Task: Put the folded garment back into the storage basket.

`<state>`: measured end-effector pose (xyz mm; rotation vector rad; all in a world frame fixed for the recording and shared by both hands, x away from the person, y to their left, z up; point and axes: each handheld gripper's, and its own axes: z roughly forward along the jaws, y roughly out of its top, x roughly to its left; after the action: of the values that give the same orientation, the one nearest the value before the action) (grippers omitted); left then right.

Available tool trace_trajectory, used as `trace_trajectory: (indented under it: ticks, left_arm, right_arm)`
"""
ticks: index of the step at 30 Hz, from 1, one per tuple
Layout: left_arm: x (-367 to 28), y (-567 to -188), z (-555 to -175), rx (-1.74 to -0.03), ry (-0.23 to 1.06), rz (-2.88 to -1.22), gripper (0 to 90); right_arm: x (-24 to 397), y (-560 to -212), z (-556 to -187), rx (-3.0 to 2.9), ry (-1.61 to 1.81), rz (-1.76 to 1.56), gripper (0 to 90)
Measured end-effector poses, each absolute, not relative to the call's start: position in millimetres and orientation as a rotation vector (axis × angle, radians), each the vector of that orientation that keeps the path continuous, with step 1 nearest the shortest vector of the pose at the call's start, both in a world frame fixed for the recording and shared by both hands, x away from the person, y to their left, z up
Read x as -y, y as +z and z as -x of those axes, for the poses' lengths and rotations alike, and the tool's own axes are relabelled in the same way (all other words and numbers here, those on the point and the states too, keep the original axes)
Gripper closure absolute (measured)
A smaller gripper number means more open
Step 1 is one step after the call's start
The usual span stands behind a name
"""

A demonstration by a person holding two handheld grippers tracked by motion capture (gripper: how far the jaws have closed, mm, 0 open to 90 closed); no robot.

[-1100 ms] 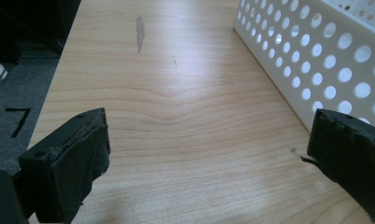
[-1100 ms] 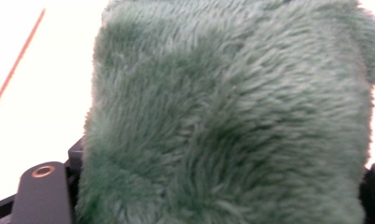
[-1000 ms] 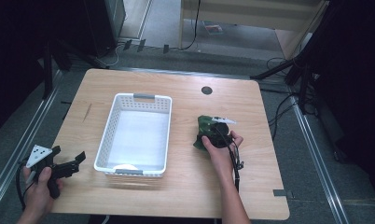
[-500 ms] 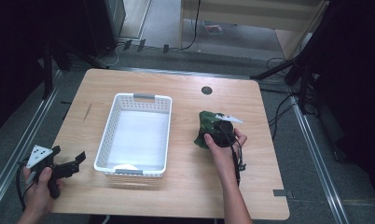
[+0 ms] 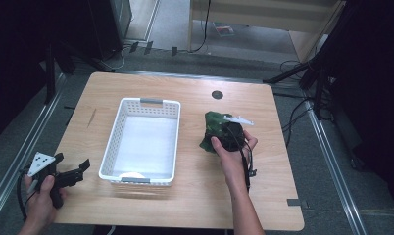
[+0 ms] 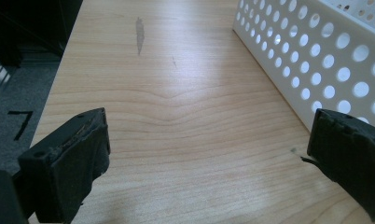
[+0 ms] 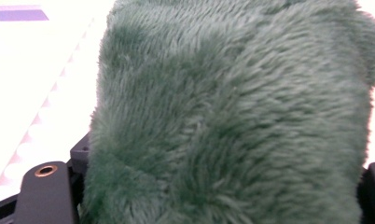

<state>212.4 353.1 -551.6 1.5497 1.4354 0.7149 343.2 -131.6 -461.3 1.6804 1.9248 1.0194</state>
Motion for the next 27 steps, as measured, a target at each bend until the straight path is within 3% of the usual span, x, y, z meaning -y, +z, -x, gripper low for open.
trace_trajectory:
  ticks: [27]
  left_arm:
    - [-353.0,-551.5,-212.2,-1.435,0.715,-1.549,0.2]
  right_arm:
    - [98.1,-428.1,-343.3,-1.956,1.097,-1.646,19.1]
